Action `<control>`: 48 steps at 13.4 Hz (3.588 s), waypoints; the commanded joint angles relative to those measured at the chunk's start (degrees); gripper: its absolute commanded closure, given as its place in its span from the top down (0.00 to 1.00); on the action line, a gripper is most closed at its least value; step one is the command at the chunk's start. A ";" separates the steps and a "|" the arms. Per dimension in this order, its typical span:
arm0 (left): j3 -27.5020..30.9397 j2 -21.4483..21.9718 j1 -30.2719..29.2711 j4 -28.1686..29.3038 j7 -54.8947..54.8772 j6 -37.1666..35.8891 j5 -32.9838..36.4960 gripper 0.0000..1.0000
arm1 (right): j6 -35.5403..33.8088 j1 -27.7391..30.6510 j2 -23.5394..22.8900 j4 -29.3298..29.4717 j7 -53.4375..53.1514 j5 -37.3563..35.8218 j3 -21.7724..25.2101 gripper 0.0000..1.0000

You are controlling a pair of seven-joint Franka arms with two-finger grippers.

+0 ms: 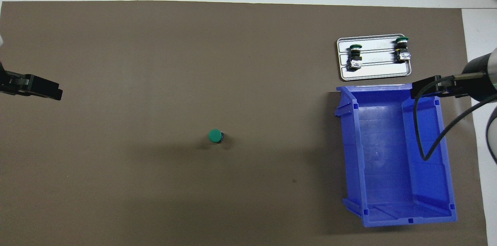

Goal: Place and press button with both arms

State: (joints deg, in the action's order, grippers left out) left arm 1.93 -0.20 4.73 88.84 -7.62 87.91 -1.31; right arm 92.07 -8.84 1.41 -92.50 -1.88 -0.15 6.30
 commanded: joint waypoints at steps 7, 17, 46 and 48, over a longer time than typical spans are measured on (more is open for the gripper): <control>-0.61 1.52 -0.86 1.60 0.59 -0.29 -0.10 1.00 | -0.22 0.40 1.31 -1.37 1.44 1.12 -0.06 0.99; -0.62 1.52 -0.86 1.60 0.59 -0.29 -0.10 1.00 | -0.22 1.02 1.31 -1.28 1.70 1.12 -0.06 0.99; -0.62 1.52 -0.86 1.60 0.59 -0.29 -0.10 1.00 | 20.24 -38.45 -41.31 24.92 -69.76 -5.02 -0.67 0.78; -0.53 1.52 -0.86 1.60 0.59 -0.29 -0.10 1.00 | 21.66 -38.36 -40.96 22.11 -67.92 -5.56 -0.85 0.78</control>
State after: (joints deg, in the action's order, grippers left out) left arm 1.93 -0.20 4.72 88.85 -7.54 87.87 -1.31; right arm 112.07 -47.30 -39.62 -68.99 -70.65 -4.08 5.59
